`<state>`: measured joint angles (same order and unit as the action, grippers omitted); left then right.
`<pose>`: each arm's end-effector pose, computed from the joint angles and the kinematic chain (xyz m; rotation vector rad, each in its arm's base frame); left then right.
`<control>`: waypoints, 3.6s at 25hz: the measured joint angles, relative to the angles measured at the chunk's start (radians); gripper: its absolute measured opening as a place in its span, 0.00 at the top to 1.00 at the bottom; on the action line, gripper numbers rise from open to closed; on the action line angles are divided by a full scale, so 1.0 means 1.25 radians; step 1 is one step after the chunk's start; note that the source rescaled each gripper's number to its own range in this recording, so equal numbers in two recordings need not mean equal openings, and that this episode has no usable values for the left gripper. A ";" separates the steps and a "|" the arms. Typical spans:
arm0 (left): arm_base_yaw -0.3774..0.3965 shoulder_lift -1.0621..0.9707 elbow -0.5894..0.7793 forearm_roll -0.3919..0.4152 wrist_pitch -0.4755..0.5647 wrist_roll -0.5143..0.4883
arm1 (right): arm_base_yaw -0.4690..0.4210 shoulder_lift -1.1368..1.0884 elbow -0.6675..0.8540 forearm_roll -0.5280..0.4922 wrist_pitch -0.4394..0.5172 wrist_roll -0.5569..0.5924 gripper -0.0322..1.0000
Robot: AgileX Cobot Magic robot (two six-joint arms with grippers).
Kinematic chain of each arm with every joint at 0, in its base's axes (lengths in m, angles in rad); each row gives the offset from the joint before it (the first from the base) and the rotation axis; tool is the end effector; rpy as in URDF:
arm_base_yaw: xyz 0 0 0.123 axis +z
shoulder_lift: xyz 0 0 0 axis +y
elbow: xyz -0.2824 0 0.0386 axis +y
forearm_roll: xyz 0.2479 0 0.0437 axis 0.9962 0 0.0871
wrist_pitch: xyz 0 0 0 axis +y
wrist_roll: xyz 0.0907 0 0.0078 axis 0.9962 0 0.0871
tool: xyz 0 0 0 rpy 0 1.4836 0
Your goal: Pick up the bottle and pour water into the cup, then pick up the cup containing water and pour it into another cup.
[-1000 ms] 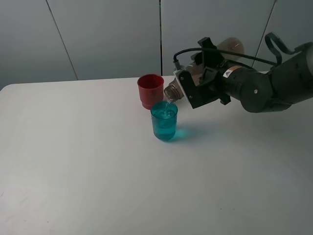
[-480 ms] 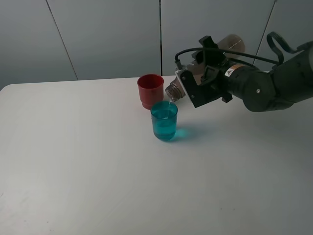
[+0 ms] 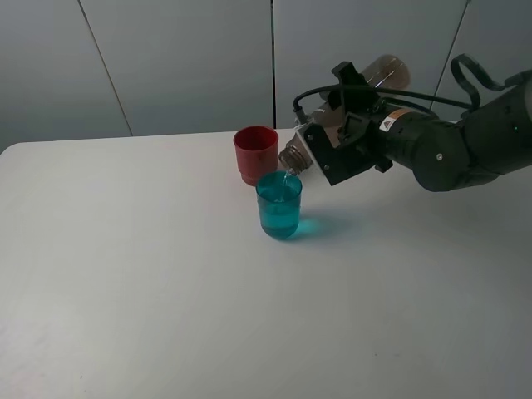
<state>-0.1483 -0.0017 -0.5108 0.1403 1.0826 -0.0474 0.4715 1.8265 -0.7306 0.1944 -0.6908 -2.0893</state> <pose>-0.0060 0.0123 0.2790 0.0938 2.0438 0.0461 0.3138 0.1474 0.1568 -1.8857 0.8194 -1.0798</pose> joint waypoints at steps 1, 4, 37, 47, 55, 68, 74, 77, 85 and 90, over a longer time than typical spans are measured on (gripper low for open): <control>0.000 0.000 0.000 0.000 0.000 0.000 | 0.000 0.000 0.000 0.000 0.000 0.000 0.93; 0.000 0.000 0.000 0.000 0.000 0.000 | 0.000 0.000 0.000 0.000 0.000 0.000 0.93; 0.000 0.000 0.000 0.000 0.000 0.000 | -0.210 -0.100 -0.039 -0.429 0.100 1.754 0.93; 0.000 0.000 0.000 0.000 0.000 0.000 | -0.240 0.062 -0.009 -0.346 -0.055 1.706 0.93; 0.000 0.000 0.000 0.000 0.000 0.000 | -0.240 0.120 -0.009 -0.294 -0.059 1.691 0.93; 0.000 0.000 0.000 0.000 0.000 0.000 | -0.240 0.128 -0.009 -0.291 -0.051 1.685 0.93; 0.000 0.000 0.000 0.000 0.000 0.000 | -0.240 0.151 -0.009 -0.291 -0.047 1.685 0.93; 0.000 0.000 0.000 0.000 0.000 0.000 | -0.240 0.151 -0.009 -0.291 -0.047 1.684 0.93; 0.000 0.000 0.000 0.000 0.000 0.000 | -0.240 0.126 -0.008 -0.293 -0.036 1.684 0.09; 0.000 0.000 0.000 0.000 0.000 0.000 | -0.240 0.059 0.010 -0.293 -0.029 1.682 0.00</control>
<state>-0.1483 -0.0017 -0.5108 0.1403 1.0826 -0.0474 0.1716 1.9006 -0.7176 -0.1715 -0.7273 0.0135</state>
